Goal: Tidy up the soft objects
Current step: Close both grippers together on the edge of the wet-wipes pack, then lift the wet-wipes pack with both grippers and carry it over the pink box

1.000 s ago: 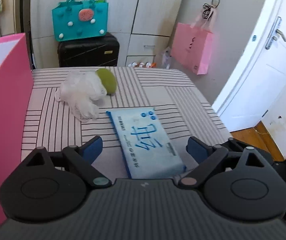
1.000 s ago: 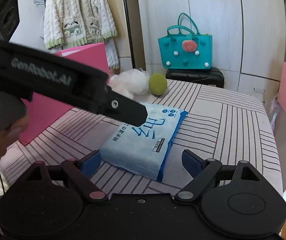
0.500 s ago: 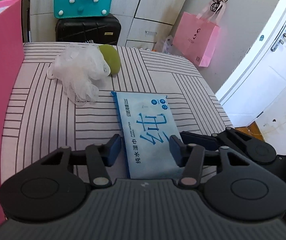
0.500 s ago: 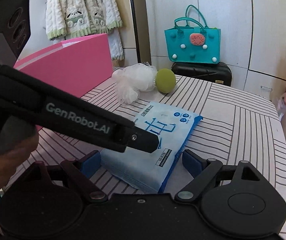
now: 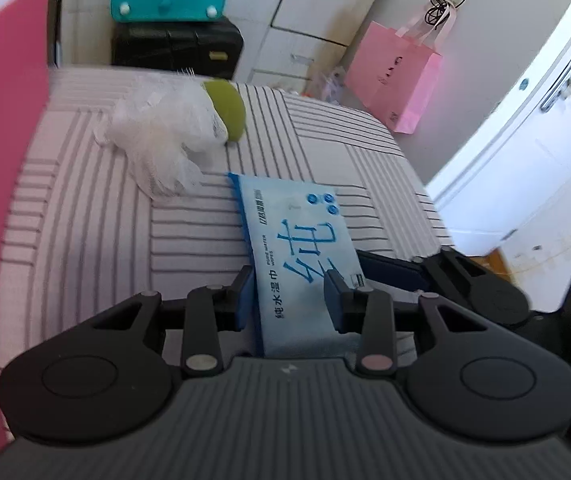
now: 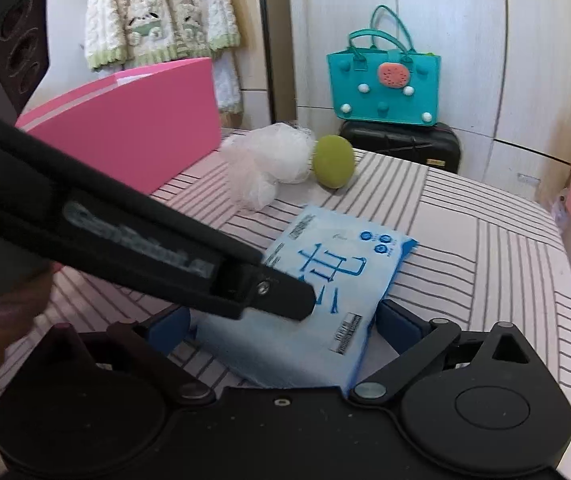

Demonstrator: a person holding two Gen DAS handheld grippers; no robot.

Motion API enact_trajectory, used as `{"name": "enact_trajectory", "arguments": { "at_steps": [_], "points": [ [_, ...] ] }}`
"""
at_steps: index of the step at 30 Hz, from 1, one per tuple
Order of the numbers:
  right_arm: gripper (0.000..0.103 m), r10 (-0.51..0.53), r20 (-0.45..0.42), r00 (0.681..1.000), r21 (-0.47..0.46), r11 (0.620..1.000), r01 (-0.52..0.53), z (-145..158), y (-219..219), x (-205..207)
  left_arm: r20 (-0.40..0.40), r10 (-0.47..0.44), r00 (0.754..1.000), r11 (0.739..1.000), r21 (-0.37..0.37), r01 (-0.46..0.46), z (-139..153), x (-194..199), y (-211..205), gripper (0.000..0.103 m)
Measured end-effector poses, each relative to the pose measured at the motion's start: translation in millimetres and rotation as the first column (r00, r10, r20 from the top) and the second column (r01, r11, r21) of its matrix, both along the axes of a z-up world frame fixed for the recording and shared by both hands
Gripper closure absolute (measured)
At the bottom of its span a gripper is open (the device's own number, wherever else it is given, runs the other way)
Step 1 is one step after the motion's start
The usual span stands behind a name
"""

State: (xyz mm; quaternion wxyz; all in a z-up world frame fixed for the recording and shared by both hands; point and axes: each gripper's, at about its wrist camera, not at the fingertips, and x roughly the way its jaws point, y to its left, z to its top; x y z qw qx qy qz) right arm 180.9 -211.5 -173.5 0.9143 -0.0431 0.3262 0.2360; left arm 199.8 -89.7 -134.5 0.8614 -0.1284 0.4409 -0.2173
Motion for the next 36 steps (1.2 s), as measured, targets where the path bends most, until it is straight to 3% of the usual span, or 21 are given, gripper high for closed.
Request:
{"name": "enact_trajectory", "arguments": {
  "at_steps": [4, 7, 10, 17, 21, 25, 29, 36],
  "points": [
    [0.004, -0.027, -0.003, 1.0, 0.018, 0.999, 0.027, -0.4, -3.8, 1.7, -0.073, -0.005, 0.997, 0.996, -0.085, -0.001, -3.8, 4.3, 6.8, 0.071],
    [0.015, -0.047, 0.008, 0.999, 0.015, 0.999, 0.047, -0.2, -8.1, -0.9, -0.067, 0.02, 0.998, 0.997, -0.07, -0.025, -5.3, 3.3, 5.3, 0.074],
    [0.018, -0.057, 0.011, 0.998, 0.019, 0.998, 0.057, 0.2, -12.3, -3.7, -0.052, 0.017, 0.999, 0.997, -0.072, -0.021, -6.7, 3.5, 3.4, 0.074],
    [0.018, -0.053, 0.014, 0.999, 0.027, 0.998, 0.052, 0.6, -12.5, -2.2, -0.01, 0.029, 1.0, 0.998, -0.059, -0.029, -6.3, -1.8, -4.1, 0.074],
    [0.018, -0.074, 0.007, 0.997, 0.015, 0.997, 0.074, 3.4, -11.1, -5.3, 0.001, -0.012, 1.0, 0.997, -0.079, 0.012, -0.5, -8.9, -13.0, 0.074],
    [0.027, -0.092, -0.018, 0.996, 0.041, 0.995, 0.093, 6.1, -15.6, -12.1, 0.032, -0.016, 0.999, 0.999, -0.033, 0.017, 5.8, -16.9, -15.5, 0.074],
    [0.028, -0.098, -0.07, 0.993, 0.096, 0.99, 0.105, 10.2, -22.1, -20.2, 0.023, -0.04, 0.999, 0.998, -0.054, 0.041, 10.4, -24.3, -9.4, 0.074],
    [0.025, -0.088, -0.106, 0.99, 0.092, 0.991, 0.098, 22.4, -15.6, -39.7, -0.007, -0.07, 0.998, 0.995, -0.071, 0.069, 18.9, -40.7, -3.0, 0.074]
  ]
}}
